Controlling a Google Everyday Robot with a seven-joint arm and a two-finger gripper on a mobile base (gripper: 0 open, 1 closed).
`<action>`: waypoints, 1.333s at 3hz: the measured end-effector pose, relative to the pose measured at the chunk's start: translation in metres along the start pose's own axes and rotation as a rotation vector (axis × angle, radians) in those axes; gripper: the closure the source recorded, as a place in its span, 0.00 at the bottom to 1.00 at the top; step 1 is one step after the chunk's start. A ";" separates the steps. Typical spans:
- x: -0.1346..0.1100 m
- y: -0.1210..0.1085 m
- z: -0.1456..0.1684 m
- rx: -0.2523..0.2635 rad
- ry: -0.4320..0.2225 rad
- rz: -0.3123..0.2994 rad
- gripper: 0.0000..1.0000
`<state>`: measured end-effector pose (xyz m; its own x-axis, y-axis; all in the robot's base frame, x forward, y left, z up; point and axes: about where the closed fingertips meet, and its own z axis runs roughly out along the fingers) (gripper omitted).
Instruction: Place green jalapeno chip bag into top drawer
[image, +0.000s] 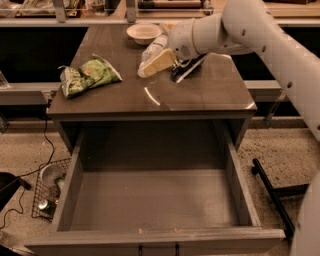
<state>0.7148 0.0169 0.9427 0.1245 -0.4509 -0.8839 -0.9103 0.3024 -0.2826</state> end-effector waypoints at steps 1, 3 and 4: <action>0.000 0.004 0.041 -0.079 -0.020 0.008 0.00; -0.002 0.021 0.099 -0.165 0.000 0.004 0.00; 0.000 0.036 0.125 -0.189 0.032 -0.003 0.00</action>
Offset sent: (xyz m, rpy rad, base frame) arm 0.0259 0.0952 -0.0420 -0.0065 0.0878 0.1612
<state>0.7316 0.1330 0.8858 0.1171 -0.4787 -0.8701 -0.9684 0.1392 -0.2069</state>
